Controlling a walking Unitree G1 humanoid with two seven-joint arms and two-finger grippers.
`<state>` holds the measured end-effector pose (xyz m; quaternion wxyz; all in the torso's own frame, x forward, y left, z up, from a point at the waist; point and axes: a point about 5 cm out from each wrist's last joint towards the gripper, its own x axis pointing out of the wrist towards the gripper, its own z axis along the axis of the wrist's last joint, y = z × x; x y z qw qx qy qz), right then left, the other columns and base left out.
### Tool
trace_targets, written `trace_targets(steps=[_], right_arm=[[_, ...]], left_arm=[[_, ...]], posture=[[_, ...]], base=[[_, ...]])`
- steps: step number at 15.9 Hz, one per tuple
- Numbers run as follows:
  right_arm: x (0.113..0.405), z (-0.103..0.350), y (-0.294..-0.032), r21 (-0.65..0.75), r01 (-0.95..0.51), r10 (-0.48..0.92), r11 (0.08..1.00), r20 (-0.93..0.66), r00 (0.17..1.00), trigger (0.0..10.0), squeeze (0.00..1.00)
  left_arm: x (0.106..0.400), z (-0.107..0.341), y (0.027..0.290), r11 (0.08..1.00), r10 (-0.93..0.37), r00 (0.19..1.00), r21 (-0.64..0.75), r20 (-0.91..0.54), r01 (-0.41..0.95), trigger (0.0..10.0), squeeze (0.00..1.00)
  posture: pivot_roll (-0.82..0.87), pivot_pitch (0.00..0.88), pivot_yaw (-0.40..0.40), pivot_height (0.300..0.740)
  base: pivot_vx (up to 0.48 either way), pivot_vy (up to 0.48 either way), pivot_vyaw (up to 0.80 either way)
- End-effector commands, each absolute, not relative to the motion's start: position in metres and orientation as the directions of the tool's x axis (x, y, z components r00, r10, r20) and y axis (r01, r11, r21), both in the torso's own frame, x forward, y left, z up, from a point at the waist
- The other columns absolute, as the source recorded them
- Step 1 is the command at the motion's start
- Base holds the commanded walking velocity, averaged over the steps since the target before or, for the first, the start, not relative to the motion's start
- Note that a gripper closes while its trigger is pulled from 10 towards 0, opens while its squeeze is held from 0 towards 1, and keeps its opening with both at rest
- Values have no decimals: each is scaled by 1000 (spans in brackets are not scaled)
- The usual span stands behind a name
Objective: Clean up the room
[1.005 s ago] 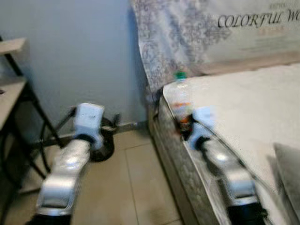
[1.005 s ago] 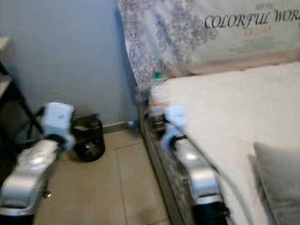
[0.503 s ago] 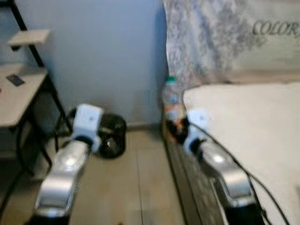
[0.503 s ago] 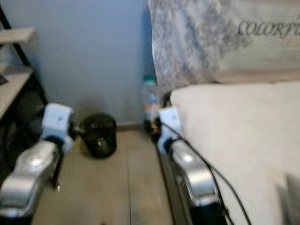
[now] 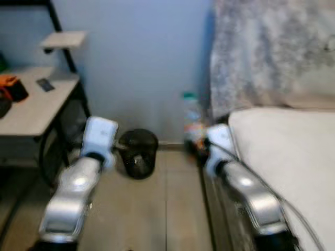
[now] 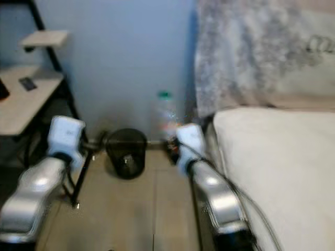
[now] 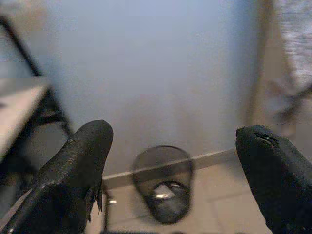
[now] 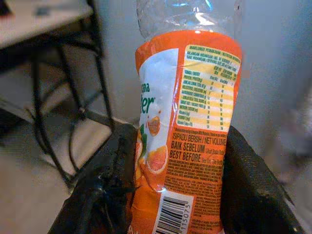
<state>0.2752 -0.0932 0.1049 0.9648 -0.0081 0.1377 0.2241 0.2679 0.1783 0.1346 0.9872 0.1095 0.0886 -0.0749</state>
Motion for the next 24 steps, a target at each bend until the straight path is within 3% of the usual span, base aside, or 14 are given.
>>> trace_targets(steps=[1, 24], right_arm=[[279, 106, -109, 34, -383, 377, 923, -272, 885, 10000, 0], [293, 112, -118, 88, -269, 283, 959, -254, 925, 10000, 0]], left_arm=[[270, 138, 169, 961, -159, 971, 199, -176, 194, 10000, 0], [273, 134, 172, 959, -173, 967, 193, -189, 209, 10000, 0]], posture=[[-79, 0, 25, 740], [-85, 0, 45, 740]], base=[[296, 0, 0], [297, 0, 0]])
